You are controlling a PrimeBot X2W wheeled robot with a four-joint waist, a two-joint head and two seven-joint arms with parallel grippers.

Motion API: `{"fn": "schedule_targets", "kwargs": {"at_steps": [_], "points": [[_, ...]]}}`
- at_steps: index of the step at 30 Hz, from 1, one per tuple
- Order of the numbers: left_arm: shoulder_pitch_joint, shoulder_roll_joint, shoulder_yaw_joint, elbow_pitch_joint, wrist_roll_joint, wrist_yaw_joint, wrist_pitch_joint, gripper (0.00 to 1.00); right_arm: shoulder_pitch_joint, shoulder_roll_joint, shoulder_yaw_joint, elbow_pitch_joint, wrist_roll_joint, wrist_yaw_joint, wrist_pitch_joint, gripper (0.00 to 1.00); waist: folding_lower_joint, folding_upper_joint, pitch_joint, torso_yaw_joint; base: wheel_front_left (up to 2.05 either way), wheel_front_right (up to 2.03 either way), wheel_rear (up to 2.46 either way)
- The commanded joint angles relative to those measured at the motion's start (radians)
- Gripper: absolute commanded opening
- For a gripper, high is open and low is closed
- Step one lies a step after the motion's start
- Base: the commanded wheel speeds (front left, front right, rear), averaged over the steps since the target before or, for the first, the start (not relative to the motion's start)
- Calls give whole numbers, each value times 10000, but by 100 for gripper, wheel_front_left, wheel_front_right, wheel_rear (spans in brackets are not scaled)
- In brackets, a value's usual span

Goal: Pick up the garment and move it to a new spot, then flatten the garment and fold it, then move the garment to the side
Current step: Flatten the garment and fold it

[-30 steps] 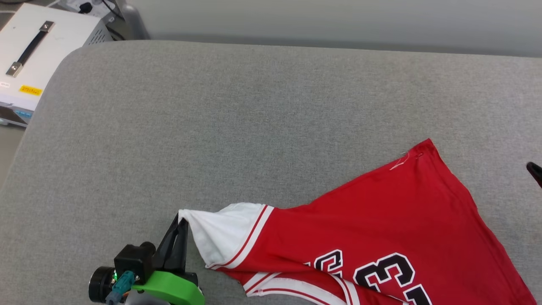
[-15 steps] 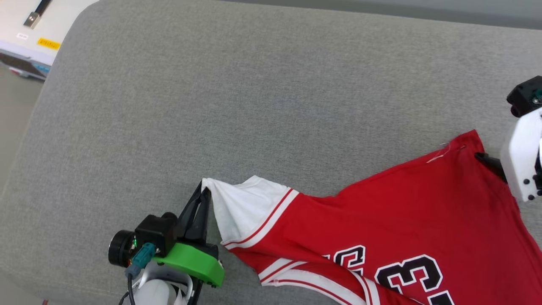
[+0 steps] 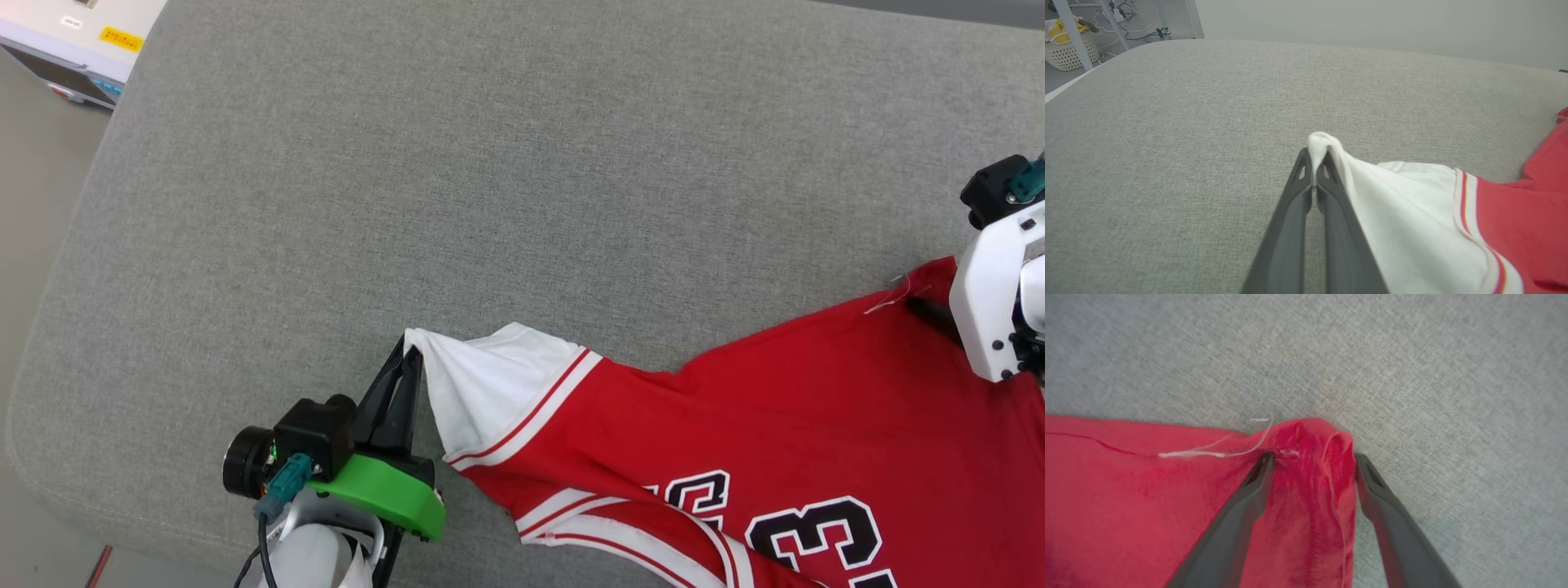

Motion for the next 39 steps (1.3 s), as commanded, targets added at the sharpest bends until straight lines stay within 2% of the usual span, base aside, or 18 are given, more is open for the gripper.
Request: {"fn": "schedule_targets", "kwargs": {"at_steps": [1,8,13,20,24,31,35,39], "points": [[-121,-62,40,36,49,-41,-59,0,347,218,476,409,251,-9,-95,0,0,0,-100,-53,0,0,0],[75,96,159,64,208,-36,-59,0,-19,-10,729,277,674,-9,-1616,0,0,0,-830,-361,0,0,0],[-7,553,104,-29,336,-52,-59,0,-47,-400,681,-265,784,-9,-3201,0,0,0,-1497,-542,0,0,0],[-739,1378,98,-413,223,-70,-56,0,58,-842,469,-1115,1039,-9,-4491,0,0,0,-2267,-851,0,0,0],[-1480,1971,-159,-774,14,-77,205,0,98,-838,168,-1691,1099,-9,-5099,0,0,0,-2617,-1092,0,0,0],[-3360,3329,-624,-1660,-591,-80,914,0,-25,-840,-875,-2590,1071,-9,-5716,0,0,0,-2852,-1418,0,0,0],[-4641,3832,-872,-1977,-886,-81,1236,0,-133,-852,-1646,-3011,934,-9,-5829,0,0,0,-2785,-1539,0,0,0],[-6072,4045,-1245,-2145,-1000,-81,1488,0,-356,-737,-2473,-3373,737,-9,-5821,0,0,0,-2631,-1636,0,0,0]]}}
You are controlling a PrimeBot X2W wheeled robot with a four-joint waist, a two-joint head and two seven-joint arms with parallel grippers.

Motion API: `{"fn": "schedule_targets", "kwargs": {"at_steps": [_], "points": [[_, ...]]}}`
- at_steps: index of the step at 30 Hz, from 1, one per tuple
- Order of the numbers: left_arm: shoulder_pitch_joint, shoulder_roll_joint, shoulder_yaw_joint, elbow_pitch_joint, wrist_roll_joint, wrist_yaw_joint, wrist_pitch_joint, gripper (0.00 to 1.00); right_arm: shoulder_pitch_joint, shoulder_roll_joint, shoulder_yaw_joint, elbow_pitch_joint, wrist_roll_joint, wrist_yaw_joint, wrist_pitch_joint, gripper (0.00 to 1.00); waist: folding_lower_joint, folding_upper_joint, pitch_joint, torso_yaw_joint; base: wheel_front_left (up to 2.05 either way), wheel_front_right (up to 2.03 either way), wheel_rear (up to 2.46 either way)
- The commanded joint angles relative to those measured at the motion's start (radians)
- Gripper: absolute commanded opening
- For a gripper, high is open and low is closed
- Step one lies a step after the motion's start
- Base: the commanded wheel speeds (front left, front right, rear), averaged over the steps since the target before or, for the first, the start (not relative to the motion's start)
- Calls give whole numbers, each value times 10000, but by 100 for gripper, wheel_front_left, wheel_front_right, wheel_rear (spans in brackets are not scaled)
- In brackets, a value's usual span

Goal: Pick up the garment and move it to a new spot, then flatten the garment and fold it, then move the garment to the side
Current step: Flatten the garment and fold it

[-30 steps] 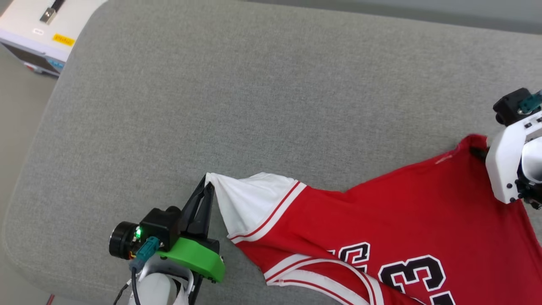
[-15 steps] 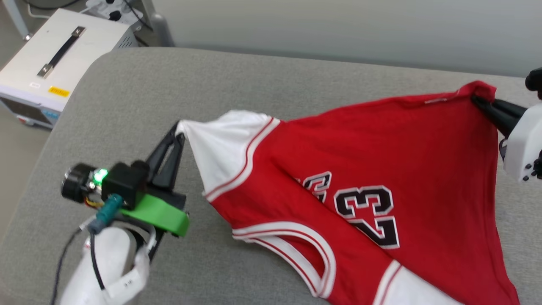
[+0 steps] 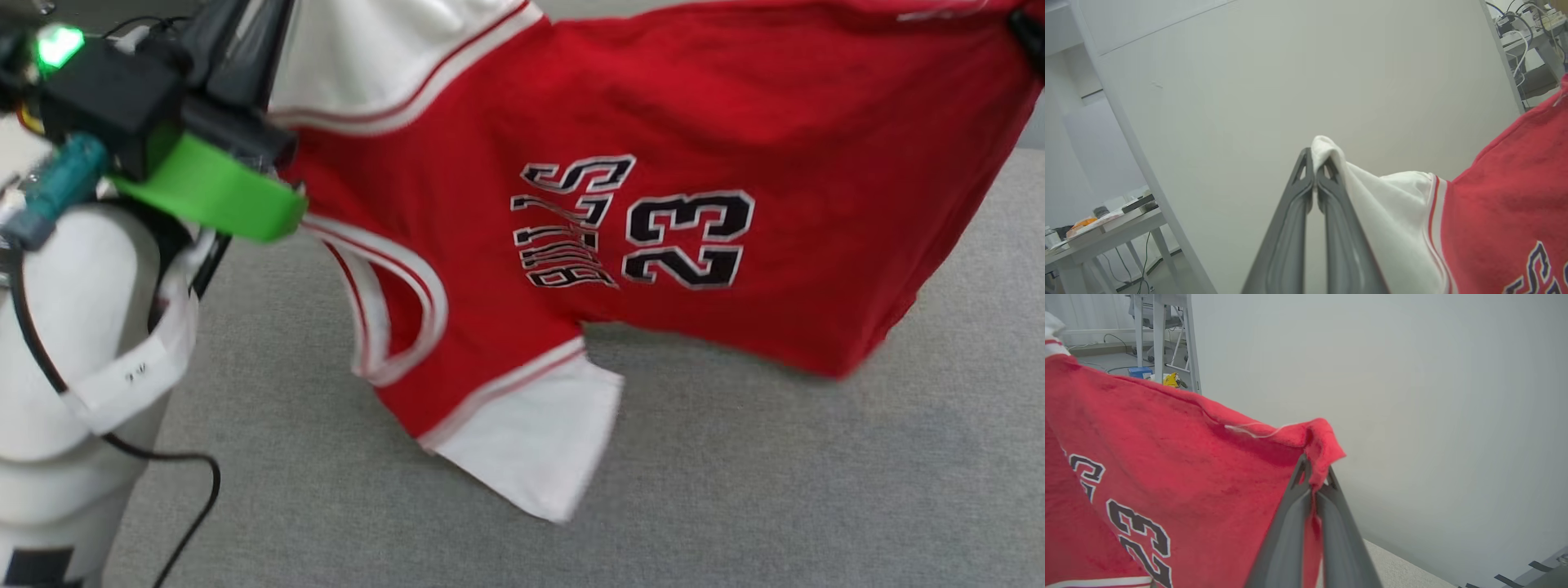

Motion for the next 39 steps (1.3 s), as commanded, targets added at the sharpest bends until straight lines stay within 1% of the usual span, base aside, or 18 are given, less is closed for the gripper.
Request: {"fn": "schedule_targets", "kwargs": {"at_steps": [1,5,9,16,20,24,29,33,37,39], "points": [[-568,78,-134,-32,-120,-29,82,0,-247,107,-217,-138,-104,-9,0,0,0,0,108,-69,0,0,0],[-2099,193,-574,160,-356,-30,204,0,-554,274,-945,-511,-292,-9,231,0,0,0,294,-132,0,0,0],[-3280,268,-852,602,-509,-30,165,0,-890,407,-1360,-751,-414,-9,548,0,0,0,509,-209,0,0,0],[-4821,229,-1123,1406,-855,-30,74,0,-1568,705,-1575,-746,-614,-9,816,0,0,0,1114,-298,0,0,0],[-5625,90,-1299,1775,-909,-30,182,0,-2286,773,-1471,-495,-776,-9,900,0,0,0,1773,-330,0,0,0],[-6500,-31,-1451,1952,-815,-30,451,0,-3457,924,-1271,102,-1078,-9,902,0,0,0,2617,-448,0,0,0],[-7886,-86,-1444,2046,-594,-26,869,0,-5563,1266,-819,1299,-1712,-9,651,0,0,0,3773,-669,0,0,0],[-9062,-141,-1444,2093,-328,-14,1055,0,-7347,1649,-523,2434,-2308,-9,33,0,0,0,4495,-826,0,0,0],[-10080,-323,-1385,2297,-171,66,1085,0,-9024,2001,-255,3715,-2828,-9,-723,0,0,0,4928,-930,0,0,0],[-10497,-312,-1298,2499,-136,88,1059,0,-9720,2167,-74,4338,-3153,-9,-1078,0,0,0,5063,-987,0,0,0]]}}
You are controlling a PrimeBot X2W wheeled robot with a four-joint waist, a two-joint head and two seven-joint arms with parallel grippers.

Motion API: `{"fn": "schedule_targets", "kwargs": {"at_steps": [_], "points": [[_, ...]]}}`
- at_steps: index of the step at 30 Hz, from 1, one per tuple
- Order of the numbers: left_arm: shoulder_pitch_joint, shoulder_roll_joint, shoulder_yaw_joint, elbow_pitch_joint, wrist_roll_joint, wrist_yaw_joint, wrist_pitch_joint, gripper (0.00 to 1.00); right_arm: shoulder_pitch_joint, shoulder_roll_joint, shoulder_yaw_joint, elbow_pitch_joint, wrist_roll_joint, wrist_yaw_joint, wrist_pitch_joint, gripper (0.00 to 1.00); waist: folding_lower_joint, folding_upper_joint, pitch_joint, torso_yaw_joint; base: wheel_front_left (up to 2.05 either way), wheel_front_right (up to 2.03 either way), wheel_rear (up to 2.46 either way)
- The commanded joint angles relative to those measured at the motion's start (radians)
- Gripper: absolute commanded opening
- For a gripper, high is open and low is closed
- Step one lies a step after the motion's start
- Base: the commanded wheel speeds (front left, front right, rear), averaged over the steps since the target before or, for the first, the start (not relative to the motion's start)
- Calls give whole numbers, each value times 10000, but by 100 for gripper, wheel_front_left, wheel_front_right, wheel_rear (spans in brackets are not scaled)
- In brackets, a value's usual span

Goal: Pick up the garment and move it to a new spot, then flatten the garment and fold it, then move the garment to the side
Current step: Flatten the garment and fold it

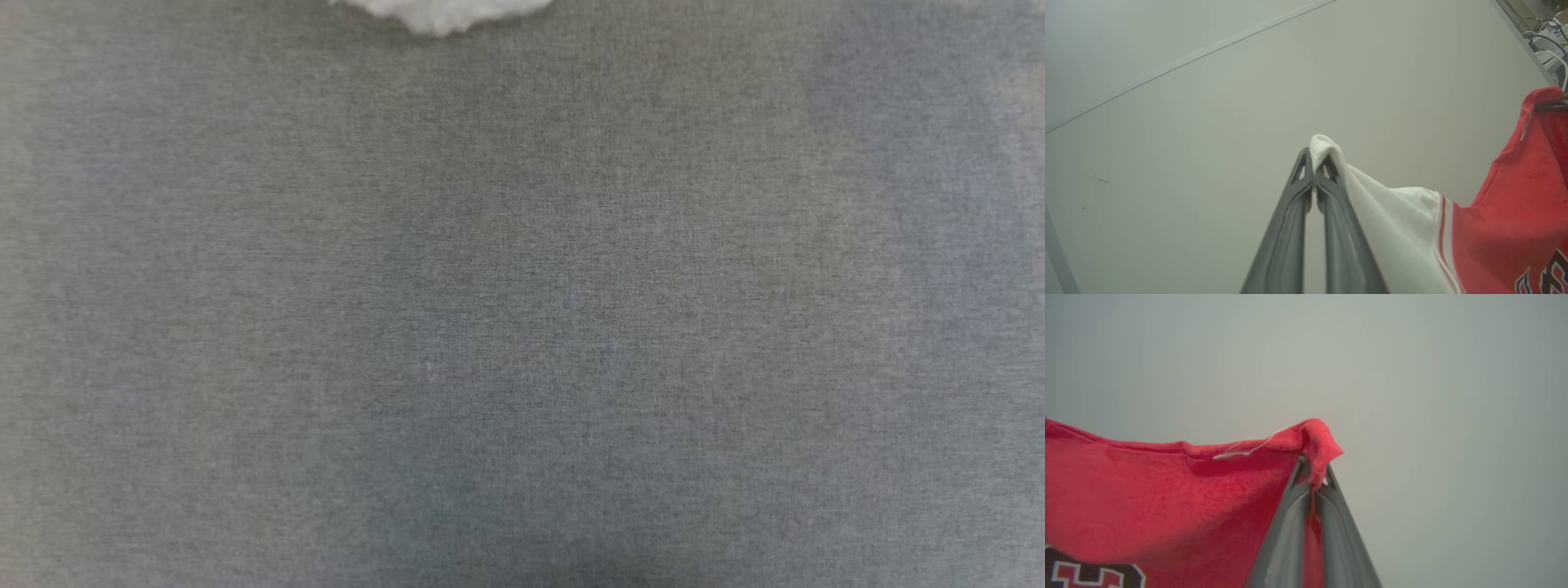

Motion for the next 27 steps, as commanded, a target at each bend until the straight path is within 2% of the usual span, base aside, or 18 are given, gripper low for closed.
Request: {"fn": "schedule_targets", "kwargs": {"at_steps": [1,6,11,21,27], "points": [[-346,18,78,167,43,54,-45,0,-381,99,180,307,-239,-9,-210,0,-2,-1,618,-287,0,0,0],[-1150,138,-50,1333,133,10,-366,0,-1590,512,702,1761,-484,-9,-746,0,-2,-1,808,-307,0,0,0],[-1148,72,-414,2614,-49,-31,-979,0,-1844,811,1447,2796,-323,-9,-1106,0,-2,-1,929,-259,0,0,0],[205,410,-884,3783,-670,-55,-1984,0,-705,1101,3168,3766,648,-9,-1889,0,-2,-1,888,-208,0,0,0],[1355,497,-1114,3887,-1149,-59,-2375,0,286,1167,3955,3876,1416,-9,-2285,0,-2,-1,540,-92,0,0,0]]}}
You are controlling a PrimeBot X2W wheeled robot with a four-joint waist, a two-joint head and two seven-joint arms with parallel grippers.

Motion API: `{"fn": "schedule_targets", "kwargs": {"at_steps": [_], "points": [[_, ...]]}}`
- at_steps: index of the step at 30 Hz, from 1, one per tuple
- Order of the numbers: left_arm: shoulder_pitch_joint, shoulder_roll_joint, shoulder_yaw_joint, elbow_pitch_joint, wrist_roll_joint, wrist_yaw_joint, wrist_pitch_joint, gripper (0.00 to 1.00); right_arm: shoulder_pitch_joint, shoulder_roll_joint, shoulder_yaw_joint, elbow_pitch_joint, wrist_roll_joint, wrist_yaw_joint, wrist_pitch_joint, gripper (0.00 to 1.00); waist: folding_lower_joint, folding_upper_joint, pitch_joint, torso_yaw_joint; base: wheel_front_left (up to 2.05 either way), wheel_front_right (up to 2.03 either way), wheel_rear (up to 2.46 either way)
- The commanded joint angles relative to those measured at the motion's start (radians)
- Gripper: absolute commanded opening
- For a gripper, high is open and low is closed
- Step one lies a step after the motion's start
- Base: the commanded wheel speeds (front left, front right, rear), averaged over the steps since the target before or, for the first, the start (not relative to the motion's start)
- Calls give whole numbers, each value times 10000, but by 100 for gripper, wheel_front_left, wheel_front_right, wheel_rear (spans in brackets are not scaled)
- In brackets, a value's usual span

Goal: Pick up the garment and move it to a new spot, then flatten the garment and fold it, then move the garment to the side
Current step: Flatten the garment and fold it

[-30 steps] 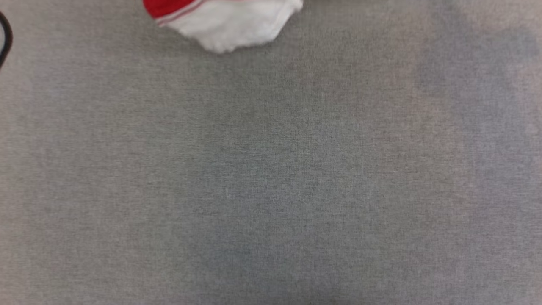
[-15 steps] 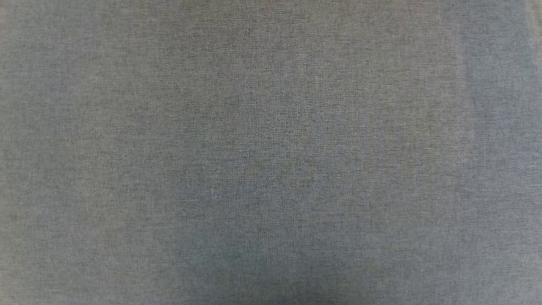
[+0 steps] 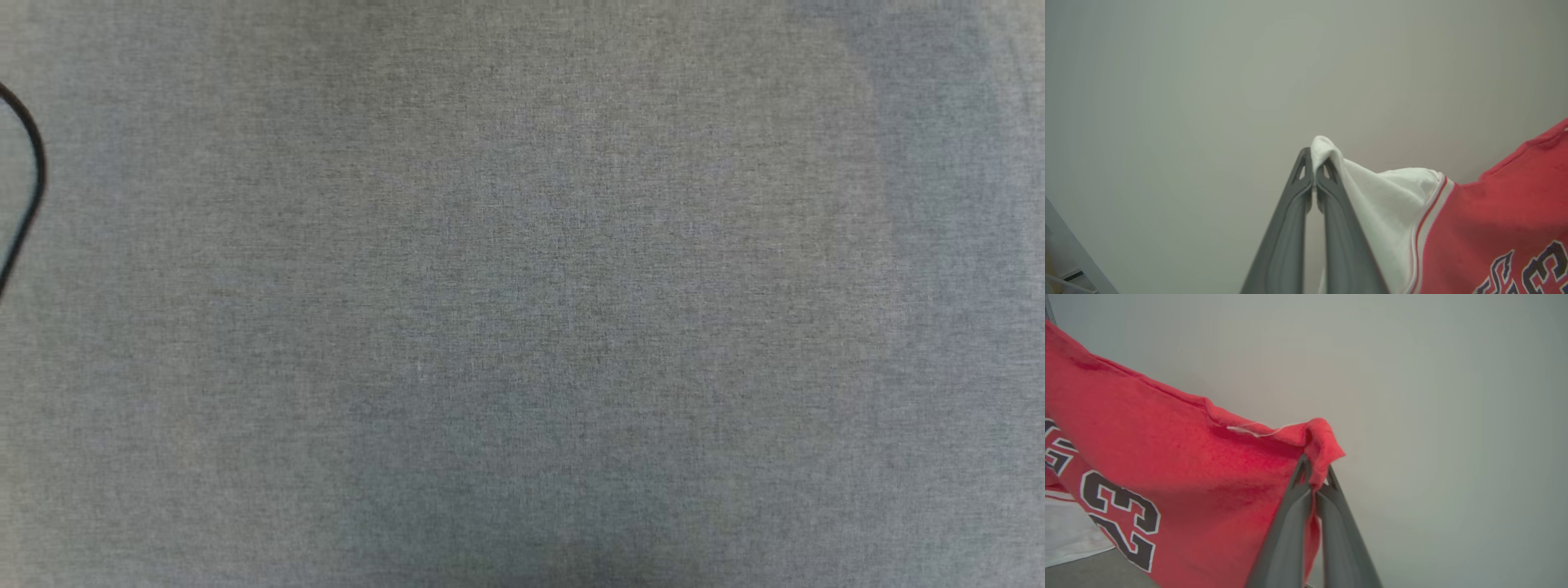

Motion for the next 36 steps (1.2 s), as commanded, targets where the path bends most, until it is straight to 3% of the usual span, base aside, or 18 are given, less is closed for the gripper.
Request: {"fn": "schedule_targets", "kwargs": {"at_steps": [1,8,16,24,36], "points": [[416,41,-63,-33,-86,-28,-101,0,374,-2,170,4,191,-9,-126,0,-1,0,-219,93,0,0,0],[2383,49,-257,-703,-217,134,-264,0,1838,-263,1220,-442,1205,-9,-294,0,-1,0,-1133,196,0,0,0],[5251,481,-303,-1834,-554,483,-292,0,3705,-914,2261,-1471,2247,-9,-509,0,-1,0,-2351,212,0,0,0],[9037,733,47,-3363,-1214,1244,-298,0,5957,-1830,3037,-2608,3091,-9,-771,0,-1,0,-3647,301,0,0,0],[13892,934,-168,-4466,-2107,1915,-299,0,9396,-2988,3691,-4147,3422,-9,-1020,0,-1,0,-5068,349,0,0,0]]}}
